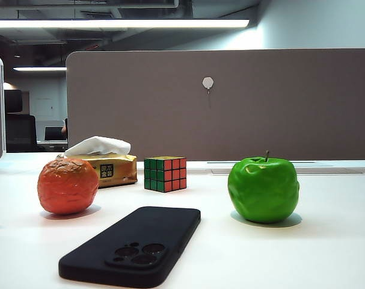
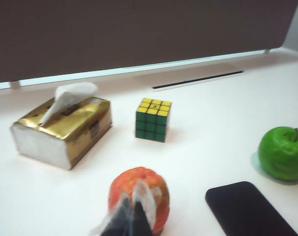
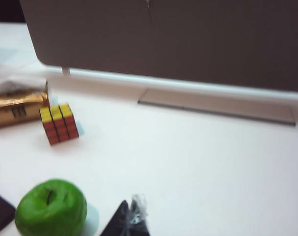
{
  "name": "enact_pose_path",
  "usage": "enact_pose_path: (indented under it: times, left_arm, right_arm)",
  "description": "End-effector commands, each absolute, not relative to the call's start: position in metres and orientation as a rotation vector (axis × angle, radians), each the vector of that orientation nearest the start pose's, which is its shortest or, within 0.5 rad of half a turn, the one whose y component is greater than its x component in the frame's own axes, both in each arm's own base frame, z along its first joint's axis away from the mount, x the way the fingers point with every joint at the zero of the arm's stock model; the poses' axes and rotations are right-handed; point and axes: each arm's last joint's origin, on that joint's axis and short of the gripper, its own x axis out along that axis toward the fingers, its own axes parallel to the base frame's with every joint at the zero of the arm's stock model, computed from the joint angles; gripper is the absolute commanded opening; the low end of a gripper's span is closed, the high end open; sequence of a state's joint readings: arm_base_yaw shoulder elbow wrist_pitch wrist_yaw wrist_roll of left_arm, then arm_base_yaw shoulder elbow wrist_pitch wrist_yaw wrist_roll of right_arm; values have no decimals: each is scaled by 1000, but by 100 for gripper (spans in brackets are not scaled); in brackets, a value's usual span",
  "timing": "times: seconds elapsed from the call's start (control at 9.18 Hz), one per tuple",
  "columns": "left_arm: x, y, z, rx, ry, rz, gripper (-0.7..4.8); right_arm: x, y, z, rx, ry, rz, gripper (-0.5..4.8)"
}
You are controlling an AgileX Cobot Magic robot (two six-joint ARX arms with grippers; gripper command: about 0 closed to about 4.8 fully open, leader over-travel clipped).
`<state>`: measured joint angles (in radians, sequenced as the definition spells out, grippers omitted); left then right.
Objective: Move all the fruits on the tabletop near the face of the Rubik's cube that has the color most similar to each fruit.
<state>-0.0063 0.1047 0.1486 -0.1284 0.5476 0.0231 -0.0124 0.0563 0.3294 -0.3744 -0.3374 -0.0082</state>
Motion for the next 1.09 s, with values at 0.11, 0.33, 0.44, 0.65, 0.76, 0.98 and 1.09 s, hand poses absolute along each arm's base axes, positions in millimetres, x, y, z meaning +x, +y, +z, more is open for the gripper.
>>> enact_pose_path:
  times: [0.11, 0.33, 0.44, 0.65, 0.76, 0.98, 1.09]
  left_arm:
    - [86, -15, 208, 2, 118, -523, -5]
    - [87, -14, 211, -18, 179, -509, -5]
    - [88, -14, 213, -17, 181, -500, -5]
    - [95, -14, 227, 2, 204, -491, -5]
    - [113, -14, 234, -4, 205, -508, -5]
    - [118, -15, 235, 3, 182, -509, -5]
    - [118, -14, 236, 5, 179, -507, -5]
  right_arm:
    - [77, 9, 247, 35, 260, 334, -1]
    - [93, 12, 272, 48, 363, 366, -1]
    - [96, 13, 275, 47, 373, 381, -1]
    - [106, 27, 279, 28, 479, 492, -1]
    - [121, 53, 265, -107, 600, 557, -1]
    - [136, 69, 259, -162, 613, 556, -1]
    - [139, 70, 258, -162, 614, 555, -1]
